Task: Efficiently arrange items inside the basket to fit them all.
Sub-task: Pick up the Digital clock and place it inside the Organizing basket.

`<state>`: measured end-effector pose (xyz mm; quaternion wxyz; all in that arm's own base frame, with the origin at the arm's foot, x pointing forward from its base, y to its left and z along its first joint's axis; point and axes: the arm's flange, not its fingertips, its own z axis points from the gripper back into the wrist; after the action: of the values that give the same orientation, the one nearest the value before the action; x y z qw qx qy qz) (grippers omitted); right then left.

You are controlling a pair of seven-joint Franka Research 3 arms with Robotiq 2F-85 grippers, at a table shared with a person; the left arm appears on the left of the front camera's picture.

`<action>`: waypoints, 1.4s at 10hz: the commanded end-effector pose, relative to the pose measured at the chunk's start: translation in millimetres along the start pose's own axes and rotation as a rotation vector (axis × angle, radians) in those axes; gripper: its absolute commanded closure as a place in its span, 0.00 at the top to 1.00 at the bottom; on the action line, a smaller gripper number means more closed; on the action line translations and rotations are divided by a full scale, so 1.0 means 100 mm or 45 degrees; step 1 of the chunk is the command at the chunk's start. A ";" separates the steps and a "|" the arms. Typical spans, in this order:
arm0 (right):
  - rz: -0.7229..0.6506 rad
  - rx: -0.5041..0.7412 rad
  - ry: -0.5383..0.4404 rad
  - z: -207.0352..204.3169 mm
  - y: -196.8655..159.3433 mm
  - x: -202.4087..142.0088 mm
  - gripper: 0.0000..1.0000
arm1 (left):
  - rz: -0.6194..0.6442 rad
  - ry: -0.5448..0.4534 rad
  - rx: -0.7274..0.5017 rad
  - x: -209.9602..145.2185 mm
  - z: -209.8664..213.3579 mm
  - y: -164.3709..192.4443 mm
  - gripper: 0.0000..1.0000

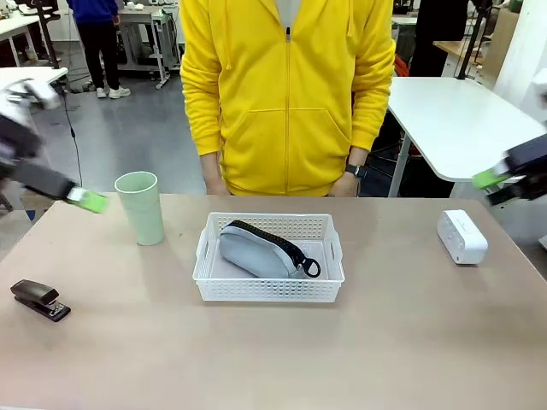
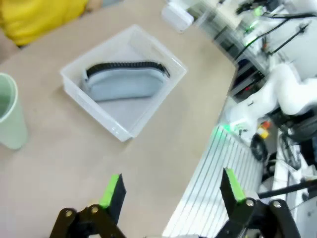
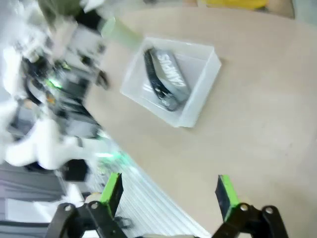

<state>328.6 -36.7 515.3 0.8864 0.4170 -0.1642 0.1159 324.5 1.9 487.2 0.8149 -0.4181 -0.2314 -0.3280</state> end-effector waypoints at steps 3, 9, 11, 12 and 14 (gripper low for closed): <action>-0.484 0.449 -0.464 0.76 -1.33 -0.53 1.00 | 0.339 -0.589 -0.183 -0.74 0.84 0.75 1.00; -0.725 0.509 -0.648 0.95 -1.92 -1.10 1.00 | 0.521 -0.831 -0.195 -1.16 1.18 0.95 1.00; -0.725 0.509 -0.648 0.95 -1.92 -1.10 1.00 | 0.521 -0.831 -0.195 -1.16 1.18 0.95 1.00; -0.725 0.509 -0.648 0.95 -1.92 -1.10 1.00 | 0.521 -0.831 -0.195 -1.16 1.18 0.95 1.00; -0.725 0.509 -0.648 0.95 -1.92 -1.10 1.00 | 0.521 -0.831 -0.195 -1.16 1.18 0.95 1.00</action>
<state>276.1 -237.5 391.0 0.7188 0.6209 -0.2339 -0.2077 303.3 180.4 426.6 0.7170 -0.5979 -0.3581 -0.0138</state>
